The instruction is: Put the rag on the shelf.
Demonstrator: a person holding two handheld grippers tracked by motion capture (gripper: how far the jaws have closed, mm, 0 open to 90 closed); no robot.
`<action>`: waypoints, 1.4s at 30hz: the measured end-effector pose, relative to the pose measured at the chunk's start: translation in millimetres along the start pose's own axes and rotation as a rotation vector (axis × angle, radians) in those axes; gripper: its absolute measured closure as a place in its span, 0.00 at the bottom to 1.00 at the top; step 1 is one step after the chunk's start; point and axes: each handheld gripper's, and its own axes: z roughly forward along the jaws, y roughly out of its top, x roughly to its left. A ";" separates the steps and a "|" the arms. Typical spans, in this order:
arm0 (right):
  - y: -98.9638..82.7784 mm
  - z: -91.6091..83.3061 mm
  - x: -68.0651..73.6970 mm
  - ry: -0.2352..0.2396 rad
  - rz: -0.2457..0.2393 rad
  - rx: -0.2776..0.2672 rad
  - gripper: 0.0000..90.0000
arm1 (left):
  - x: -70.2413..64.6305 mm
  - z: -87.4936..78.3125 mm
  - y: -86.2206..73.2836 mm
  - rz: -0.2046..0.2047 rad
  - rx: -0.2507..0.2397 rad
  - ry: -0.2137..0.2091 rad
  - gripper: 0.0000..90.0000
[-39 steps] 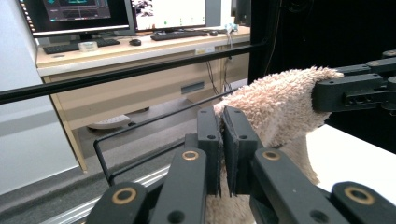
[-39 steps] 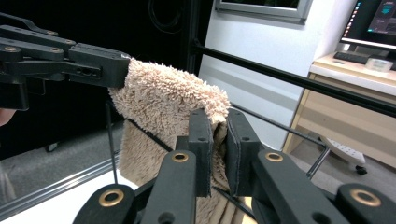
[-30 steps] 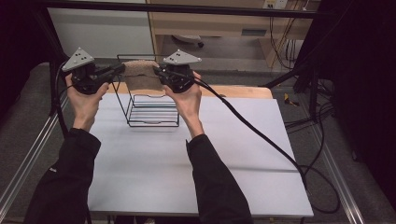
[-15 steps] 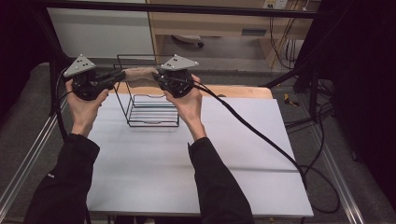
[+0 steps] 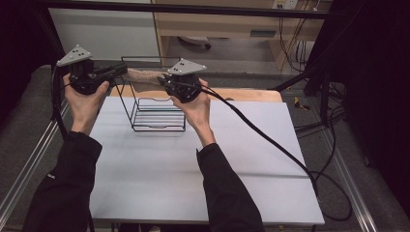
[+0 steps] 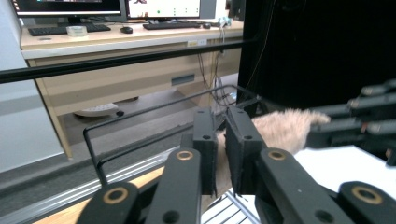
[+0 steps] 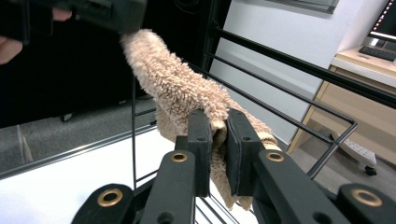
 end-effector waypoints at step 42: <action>-7.6 0.5 0.3 0.064 0.076 0.125 0.97 | -1.0 16.5 -44.7 0.065 0.179 -0.034 1.00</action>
